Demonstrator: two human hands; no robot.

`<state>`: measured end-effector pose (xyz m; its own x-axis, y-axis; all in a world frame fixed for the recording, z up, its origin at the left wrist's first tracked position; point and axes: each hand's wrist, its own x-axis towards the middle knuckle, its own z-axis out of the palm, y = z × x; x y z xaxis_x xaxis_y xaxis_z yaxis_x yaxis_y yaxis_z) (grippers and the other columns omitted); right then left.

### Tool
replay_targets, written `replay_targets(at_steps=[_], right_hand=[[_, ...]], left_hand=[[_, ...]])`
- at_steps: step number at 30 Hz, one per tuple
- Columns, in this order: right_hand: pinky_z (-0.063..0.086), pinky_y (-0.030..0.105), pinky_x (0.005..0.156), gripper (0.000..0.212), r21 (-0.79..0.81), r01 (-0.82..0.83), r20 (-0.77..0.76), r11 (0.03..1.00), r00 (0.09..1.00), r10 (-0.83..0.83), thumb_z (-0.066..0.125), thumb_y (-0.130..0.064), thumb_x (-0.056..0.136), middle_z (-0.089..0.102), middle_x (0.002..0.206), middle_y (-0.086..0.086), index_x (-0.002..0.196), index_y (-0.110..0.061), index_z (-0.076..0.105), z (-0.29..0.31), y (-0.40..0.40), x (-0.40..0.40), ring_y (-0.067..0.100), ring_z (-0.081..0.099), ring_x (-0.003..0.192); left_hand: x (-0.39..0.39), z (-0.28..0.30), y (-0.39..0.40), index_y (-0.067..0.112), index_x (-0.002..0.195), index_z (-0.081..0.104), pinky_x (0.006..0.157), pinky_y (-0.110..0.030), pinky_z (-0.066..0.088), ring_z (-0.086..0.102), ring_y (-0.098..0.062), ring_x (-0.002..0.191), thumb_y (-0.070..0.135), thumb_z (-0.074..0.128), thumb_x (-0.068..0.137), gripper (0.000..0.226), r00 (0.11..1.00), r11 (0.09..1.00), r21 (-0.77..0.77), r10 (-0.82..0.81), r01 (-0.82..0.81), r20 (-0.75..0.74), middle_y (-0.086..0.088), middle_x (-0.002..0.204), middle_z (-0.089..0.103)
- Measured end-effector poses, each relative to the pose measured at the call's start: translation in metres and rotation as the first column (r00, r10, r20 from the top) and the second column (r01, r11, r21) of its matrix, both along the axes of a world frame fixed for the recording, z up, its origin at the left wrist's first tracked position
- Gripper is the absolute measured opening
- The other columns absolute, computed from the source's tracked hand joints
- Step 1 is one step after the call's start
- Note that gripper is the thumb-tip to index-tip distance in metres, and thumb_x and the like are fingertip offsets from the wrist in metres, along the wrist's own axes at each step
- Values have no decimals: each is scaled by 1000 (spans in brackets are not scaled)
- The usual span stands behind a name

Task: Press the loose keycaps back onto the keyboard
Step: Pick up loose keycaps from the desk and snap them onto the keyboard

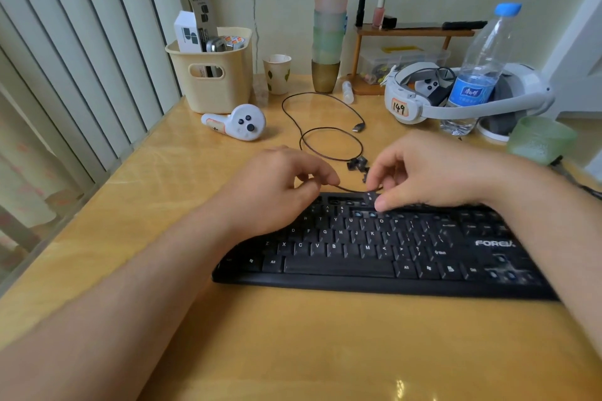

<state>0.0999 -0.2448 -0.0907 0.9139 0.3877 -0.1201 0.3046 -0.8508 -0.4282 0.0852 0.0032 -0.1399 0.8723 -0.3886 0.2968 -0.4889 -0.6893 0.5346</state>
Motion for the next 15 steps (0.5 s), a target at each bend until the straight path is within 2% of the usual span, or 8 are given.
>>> replay_targets(at_steps=[4,8,11,15], right_hand=[[53,30,70,20,81,-18,-65,997,998,24,93,-31,73,73,78,-12,86,-34,78,-10,-3,-1,1,61,65],[53,25,69,19,88,-32,-73,996,997,38,92,-30,74,73,78,-11,88,-33,78,-15,-1,1,1,61,66],[48,15,61,16,99,-35,-88,994,995,44,90,-32,76,71,77,-8,87,-33,79,-17,0,3,-2,58,62],[45,24,61,14,155,14,-115,988,993,4,90,-33,78,64,67,-9,87,-31,80,-24,6,6,2,54,58]], left_hand=[[2,-2,1,42,105,76,105,-35,42,53,-8,111,14,62,93,33,998,995,81,-56,54,32,16,110,70],[2,0,2,44,104,76,107,-36,40,52,-8,111,19,58,90,33,998,995,83,-66,64,24,17,111,68],[2,0,1,46,106,76,106,-32,39,50,-7,111,27,55,86,35,997,992,98,-74,73,2,18,110,66],[0,-1,-2,54,116,72,104,-25,35,43,-6,114,33,52,84,43,992,984,140,-103,112,-66,19,111,59]])
